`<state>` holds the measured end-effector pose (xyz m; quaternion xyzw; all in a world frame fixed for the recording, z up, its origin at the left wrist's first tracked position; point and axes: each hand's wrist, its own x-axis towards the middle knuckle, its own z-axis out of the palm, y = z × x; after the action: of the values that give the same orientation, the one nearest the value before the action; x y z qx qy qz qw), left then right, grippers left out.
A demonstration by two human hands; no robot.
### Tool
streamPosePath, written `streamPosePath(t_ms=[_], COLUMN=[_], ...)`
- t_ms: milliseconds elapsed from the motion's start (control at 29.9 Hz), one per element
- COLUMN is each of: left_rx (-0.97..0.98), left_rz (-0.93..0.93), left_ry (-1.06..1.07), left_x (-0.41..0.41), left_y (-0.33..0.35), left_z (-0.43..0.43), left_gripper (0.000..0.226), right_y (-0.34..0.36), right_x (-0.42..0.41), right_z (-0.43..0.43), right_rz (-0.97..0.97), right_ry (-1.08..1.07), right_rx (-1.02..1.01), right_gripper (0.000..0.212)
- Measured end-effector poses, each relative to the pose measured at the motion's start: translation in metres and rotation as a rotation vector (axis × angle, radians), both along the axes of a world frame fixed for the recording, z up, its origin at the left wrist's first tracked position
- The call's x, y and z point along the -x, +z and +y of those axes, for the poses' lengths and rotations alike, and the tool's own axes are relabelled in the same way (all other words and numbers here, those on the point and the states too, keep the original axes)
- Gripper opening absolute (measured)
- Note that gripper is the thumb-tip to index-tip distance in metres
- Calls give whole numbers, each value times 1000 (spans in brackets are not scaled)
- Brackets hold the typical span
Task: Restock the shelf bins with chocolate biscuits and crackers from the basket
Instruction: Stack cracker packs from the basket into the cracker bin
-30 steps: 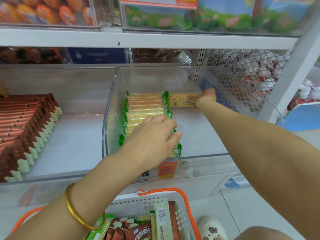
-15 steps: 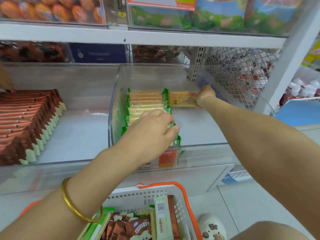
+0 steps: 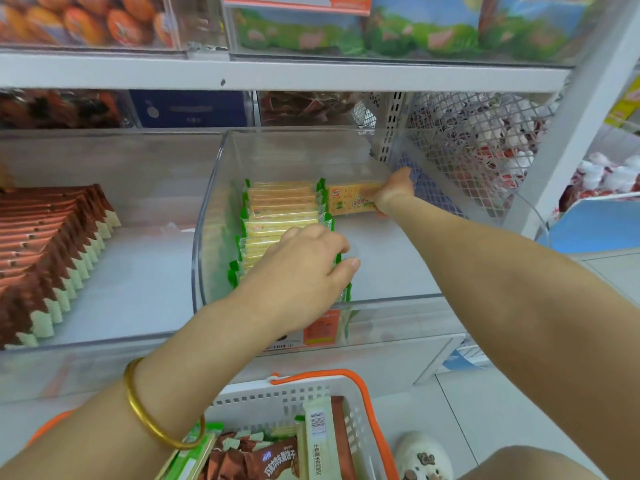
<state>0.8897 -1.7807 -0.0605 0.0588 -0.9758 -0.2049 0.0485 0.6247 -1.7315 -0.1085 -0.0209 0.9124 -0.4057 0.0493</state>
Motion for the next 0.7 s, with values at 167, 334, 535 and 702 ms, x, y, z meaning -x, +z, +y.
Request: streamPosePath(t_ms=[167, 334, 535, 702], left_rx=[3, -5, 3, 0], left_rz=[-3, -11, -12, 5], left_ry=[-2, -1, -1, -5], left_x=[-1, 2, 1, -2], left_y=[-2, -2, -1, 0], left_z=[2, 3, 4, 3], left_gripper=[40, 41, 41, 42], right_y=[-2, -2, -2, 4], right_x=[4, 6, 5, 6], right_z=[9, 8, -1, 7], right_rz=[0, 29, 34, -11], right_ry=[-50, -73, -62, -70], right_rx=[11, -18, 6, 24], right_gripper=[72, 68, 69, 80])
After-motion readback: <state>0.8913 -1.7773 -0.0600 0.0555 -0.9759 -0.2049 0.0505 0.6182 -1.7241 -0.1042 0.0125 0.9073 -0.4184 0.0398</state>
